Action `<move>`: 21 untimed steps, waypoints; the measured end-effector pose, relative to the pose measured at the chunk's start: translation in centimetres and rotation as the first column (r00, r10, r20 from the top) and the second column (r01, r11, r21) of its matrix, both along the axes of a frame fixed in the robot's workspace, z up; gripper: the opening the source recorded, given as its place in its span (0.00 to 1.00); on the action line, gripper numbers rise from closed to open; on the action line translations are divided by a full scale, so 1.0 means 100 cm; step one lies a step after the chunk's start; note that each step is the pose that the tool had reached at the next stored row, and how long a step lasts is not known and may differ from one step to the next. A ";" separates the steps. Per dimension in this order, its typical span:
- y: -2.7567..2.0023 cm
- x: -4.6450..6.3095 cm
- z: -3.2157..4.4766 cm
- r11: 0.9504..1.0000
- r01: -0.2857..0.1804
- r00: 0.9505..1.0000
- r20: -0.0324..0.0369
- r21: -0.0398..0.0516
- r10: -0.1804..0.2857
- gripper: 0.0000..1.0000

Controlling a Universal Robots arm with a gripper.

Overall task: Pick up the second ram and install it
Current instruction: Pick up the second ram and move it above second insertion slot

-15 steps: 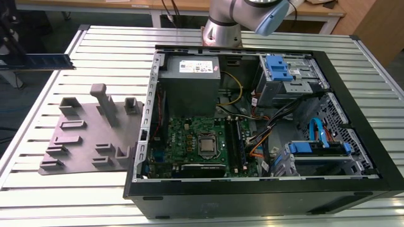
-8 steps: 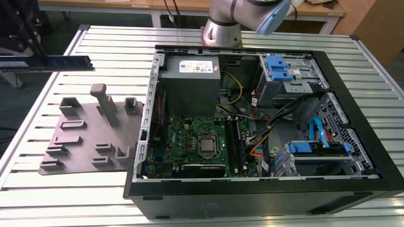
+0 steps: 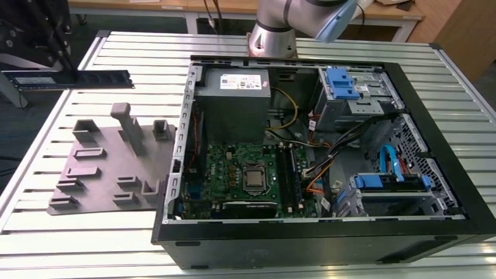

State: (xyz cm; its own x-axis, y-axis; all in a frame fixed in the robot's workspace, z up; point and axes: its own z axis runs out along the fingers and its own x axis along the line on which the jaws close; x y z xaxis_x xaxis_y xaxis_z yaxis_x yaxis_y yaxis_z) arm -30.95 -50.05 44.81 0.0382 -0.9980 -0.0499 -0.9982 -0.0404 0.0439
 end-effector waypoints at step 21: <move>0.0000 0.060 -0.0166 1.000 0.003 1.000 -0.002 0.000 -0.003 0.11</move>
